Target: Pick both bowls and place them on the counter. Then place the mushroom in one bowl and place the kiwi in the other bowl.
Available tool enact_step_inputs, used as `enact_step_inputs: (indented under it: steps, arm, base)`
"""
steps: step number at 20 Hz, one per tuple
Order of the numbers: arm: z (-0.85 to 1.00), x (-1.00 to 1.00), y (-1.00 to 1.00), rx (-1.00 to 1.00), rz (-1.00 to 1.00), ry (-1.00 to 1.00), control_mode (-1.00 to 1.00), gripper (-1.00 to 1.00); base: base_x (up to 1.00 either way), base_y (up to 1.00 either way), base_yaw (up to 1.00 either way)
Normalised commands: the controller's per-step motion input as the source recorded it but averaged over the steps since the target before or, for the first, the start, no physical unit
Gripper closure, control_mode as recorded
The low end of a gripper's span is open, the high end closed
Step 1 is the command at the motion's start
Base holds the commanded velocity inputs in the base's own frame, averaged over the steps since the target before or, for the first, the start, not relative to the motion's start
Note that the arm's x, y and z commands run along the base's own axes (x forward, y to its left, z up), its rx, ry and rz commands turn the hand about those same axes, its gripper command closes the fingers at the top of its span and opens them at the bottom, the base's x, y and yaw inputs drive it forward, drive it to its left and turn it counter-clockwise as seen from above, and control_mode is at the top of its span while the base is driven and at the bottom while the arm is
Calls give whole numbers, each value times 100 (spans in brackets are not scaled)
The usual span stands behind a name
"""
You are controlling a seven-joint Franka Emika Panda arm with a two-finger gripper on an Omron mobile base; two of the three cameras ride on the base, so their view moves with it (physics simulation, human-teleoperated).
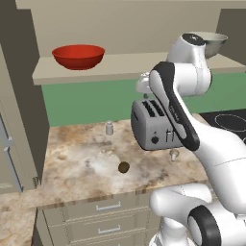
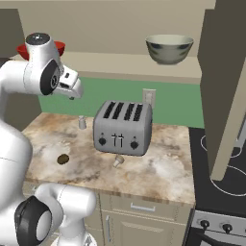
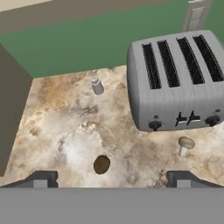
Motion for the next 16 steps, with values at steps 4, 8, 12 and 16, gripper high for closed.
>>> enact_step_inputs:
  steps: [4, 8, 12, 16]
  arm:
    - [52, 2, 23, 5, -8, 1, -100, -100]
    - [37, 4, 32, 9, -12, 0, -100, -100]
    - [28, 12, 34, 10, -16, 0, -100, -100]
    - [19, 21, 37, 9, -19, 0, -100, -100]
  base:
    - [0, 0, 0]
    - [0, 0, 0]
    - [0, 0, 0]
    - [0, 0, 0]
